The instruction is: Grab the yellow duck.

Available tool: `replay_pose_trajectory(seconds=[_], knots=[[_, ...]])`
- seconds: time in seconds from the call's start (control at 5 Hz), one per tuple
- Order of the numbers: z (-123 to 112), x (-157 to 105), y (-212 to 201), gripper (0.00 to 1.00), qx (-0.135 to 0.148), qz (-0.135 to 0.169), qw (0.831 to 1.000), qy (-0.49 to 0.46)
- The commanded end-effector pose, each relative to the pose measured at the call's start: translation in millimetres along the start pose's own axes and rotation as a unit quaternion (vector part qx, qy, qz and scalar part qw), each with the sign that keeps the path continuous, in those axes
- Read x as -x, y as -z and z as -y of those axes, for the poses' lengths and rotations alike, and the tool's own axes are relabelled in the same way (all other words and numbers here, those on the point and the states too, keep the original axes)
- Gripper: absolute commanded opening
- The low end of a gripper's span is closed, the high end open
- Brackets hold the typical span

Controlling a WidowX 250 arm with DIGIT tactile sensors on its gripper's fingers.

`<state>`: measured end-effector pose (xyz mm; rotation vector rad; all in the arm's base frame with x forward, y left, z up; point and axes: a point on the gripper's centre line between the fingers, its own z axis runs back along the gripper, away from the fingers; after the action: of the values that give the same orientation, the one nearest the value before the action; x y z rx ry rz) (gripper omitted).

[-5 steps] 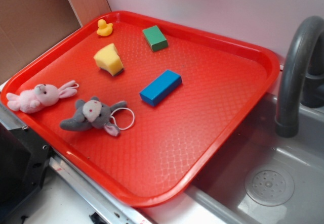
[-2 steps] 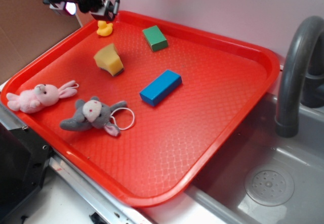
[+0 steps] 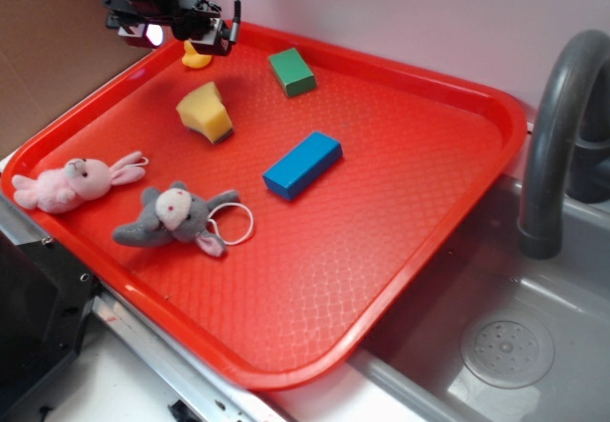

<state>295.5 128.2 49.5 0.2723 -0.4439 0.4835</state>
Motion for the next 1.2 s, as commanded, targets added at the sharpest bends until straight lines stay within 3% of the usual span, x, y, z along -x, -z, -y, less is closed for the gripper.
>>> replay_pose_trajectory(seconds=[0.0, 0.2, 0.4, 0.6, 0.8, 1.0], knots=[[-22.3, -31.1, 14.1, 1.00, 0.003, 0.015, 1.000, -0.023], [-19.8, -29.5, 31.1, 1.00, 0.018, -0.022, 0.999, -0.023], [-16.0, -22.5, 39.6, 0.00, 0.023, -0.043, 0.999, -0.016], [-14.1, -18.3, 37.9, 0.00, 0.029, -0.052, 0.998, -0.006], [-9.1, -14.9, 16.2, 0.00, 0.014, -0.065, 0.997, 0.035], [13.0, 1.4, -42.7, 0.00, -0.006, -0.119, 0.982, 0.147]])
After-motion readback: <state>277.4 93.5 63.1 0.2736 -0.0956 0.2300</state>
